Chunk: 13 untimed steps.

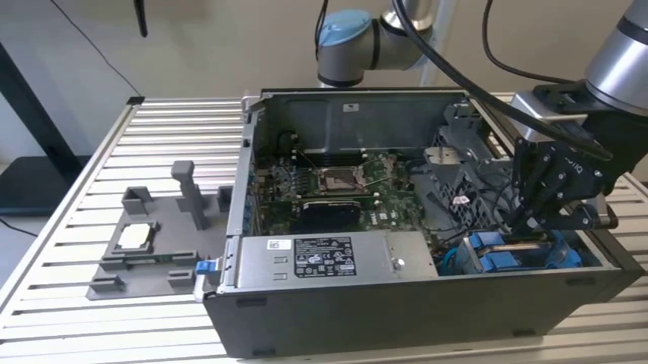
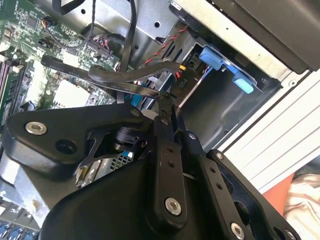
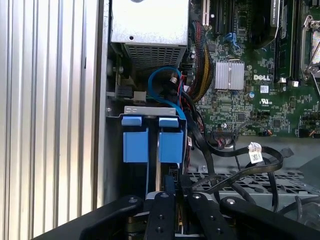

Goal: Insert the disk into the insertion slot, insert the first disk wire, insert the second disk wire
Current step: 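Insert the second disk wire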

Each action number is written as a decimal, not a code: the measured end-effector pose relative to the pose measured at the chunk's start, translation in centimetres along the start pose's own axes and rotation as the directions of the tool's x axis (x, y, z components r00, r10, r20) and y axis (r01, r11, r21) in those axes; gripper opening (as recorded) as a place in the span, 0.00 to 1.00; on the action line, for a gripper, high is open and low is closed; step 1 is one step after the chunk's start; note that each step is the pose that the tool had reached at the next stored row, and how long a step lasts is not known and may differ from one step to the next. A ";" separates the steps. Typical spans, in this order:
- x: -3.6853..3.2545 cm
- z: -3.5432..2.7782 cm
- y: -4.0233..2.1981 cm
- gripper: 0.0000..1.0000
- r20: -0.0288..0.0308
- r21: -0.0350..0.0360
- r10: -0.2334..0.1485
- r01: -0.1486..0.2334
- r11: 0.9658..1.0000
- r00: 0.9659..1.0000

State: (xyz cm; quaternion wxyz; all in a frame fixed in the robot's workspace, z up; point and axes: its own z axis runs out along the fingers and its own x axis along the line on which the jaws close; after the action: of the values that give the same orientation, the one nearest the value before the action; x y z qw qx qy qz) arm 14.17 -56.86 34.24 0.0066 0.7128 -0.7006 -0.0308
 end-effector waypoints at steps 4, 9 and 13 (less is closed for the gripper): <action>0.00 0.01 -0.01 0.16 0.000 0.000 0.000 0.000 1.000 1.000; 0.00 0.00 -0.01 0.16 0.000 0.000 0.000 0.000 1.000 1.000; 0.00 0.04 -0.01 0.16 0.000 0.000 0.000 0.000 1.000 1.000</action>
State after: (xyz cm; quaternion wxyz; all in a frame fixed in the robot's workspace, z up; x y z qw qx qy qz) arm 14.17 -56.86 34.20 0.0066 0.7128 -0.7006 -0.0307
